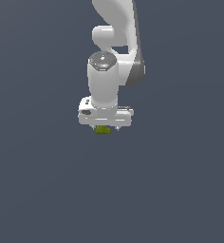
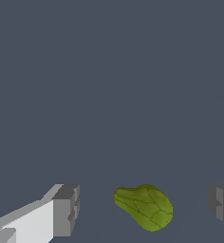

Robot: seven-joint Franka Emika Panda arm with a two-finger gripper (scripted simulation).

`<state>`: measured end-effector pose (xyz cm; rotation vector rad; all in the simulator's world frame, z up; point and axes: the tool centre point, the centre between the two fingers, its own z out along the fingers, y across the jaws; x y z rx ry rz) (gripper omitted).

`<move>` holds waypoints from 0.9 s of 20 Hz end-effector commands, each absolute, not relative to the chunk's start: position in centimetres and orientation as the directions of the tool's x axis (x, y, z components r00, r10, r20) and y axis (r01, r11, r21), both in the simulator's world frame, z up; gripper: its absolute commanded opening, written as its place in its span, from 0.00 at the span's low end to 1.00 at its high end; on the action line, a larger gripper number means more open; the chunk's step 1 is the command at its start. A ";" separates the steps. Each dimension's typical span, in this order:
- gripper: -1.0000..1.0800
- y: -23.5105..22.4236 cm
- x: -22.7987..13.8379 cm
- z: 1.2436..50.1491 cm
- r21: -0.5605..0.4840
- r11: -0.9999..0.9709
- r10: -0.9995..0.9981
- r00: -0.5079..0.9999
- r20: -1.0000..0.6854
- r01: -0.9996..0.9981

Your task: Pick up the object and move it to a goal position.

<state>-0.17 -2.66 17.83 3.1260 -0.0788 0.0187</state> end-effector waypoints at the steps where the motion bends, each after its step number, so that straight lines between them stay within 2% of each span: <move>1: 0.96 -2.7 -0.2 17.8 0.014 -0.999 -0.050 0.999 0.012 -0.050; 18: 0.96 -3.1 -0.5 18.3 0.014 -1.000 -0.001 1.000 0.011 -0.001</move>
